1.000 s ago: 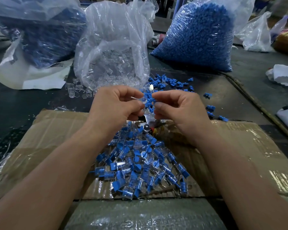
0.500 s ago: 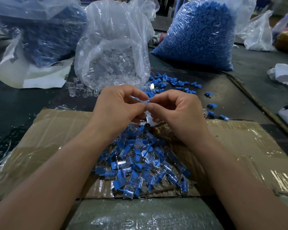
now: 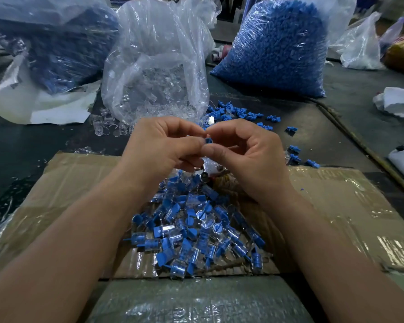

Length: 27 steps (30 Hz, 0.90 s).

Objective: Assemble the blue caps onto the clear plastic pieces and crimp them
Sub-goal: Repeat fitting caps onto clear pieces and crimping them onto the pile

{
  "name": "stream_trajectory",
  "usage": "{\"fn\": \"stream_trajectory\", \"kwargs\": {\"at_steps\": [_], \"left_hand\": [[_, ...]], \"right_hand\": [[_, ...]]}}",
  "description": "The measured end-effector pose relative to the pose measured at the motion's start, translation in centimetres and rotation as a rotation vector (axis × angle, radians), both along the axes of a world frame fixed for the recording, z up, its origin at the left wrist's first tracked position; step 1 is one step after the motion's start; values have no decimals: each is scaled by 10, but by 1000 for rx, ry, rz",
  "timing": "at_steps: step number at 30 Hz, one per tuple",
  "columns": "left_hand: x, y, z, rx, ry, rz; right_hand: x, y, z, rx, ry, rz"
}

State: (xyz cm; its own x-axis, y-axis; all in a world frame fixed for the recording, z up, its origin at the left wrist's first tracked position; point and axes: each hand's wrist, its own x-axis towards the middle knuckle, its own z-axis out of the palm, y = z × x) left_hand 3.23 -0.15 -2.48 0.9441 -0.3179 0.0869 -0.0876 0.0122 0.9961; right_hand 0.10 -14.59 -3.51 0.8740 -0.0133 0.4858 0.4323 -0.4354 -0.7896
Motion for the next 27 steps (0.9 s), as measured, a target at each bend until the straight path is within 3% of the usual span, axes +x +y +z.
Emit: {"fn": "stream_trajectory", "kwargs": {"at_steps": [11,27], "left_hand": [[2,3,3,-71,145,-57],[3,3,2,-59,134,-59]], "right_hand": [[4,-2,-5,-135,-159,-68],[7,-10,-7,-398,-363,-94]]}}
